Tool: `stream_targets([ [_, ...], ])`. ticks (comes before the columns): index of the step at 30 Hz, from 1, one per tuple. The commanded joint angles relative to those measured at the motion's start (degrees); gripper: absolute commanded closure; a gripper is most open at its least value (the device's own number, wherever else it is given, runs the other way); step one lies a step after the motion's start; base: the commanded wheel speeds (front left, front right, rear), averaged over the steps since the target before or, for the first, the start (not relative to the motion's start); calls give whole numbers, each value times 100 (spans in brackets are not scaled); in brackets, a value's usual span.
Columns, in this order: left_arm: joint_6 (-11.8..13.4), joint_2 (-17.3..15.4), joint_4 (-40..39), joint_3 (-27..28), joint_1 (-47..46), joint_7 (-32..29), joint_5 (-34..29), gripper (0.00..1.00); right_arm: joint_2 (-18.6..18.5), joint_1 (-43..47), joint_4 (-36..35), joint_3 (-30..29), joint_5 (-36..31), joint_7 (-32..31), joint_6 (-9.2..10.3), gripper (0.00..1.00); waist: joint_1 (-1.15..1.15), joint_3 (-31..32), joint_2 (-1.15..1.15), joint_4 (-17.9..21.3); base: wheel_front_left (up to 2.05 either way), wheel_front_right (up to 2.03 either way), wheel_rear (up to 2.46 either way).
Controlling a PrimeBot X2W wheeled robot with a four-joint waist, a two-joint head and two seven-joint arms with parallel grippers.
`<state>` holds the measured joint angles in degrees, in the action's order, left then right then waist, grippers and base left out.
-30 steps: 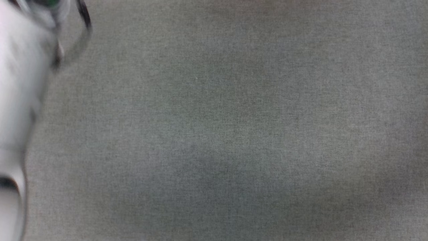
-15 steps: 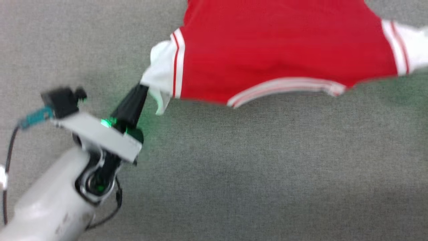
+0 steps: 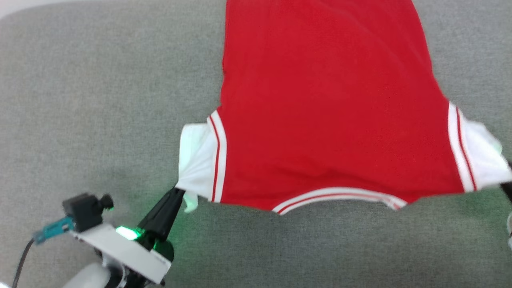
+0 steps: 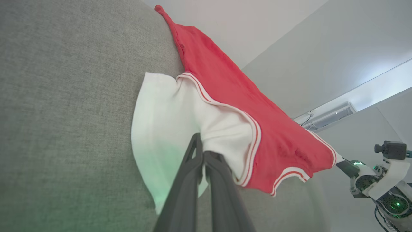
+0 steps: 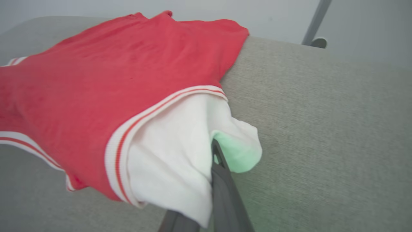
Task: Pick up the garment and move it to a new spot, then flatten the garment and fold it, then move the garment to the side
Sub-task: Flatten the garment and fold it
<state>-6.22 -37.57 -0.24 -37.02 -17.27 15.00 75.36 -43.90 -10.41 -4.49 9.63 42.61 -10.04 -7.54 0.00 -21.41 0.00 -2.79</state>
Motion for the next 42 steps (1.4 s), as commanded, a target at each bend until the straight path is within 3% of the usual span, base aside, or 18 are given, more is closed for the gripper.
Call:
stream_targets([
  [1,62,-56,-112,77,186,22,-11,100,103,244,-165,-167,-84,-91,11,100,0,101,0,41,0,0,0],
  [13,395,-346,-1870,879,2150,12,-190,100,864,1999,-1696,-1322,-533,-940,11,100,0,208,0,177,0,0,0],
  [18,487,-371,-2129,895,2321,-13,-278,100,959,2203,-1956,-1457,-529,-1170,11,100,0,175,0,137,0,0,0],
  [30,164,100,-780,341,1436,-626,-298,100,653,1811,-1036,-564,-556,-1290,11,100,0,39,0,99,0,0,0],
  [42,44,604,570,-44,888,-735,-552,100,646,1170,312,659,-392,-746,12,100,0,-199,0,143,0,0,0],
])
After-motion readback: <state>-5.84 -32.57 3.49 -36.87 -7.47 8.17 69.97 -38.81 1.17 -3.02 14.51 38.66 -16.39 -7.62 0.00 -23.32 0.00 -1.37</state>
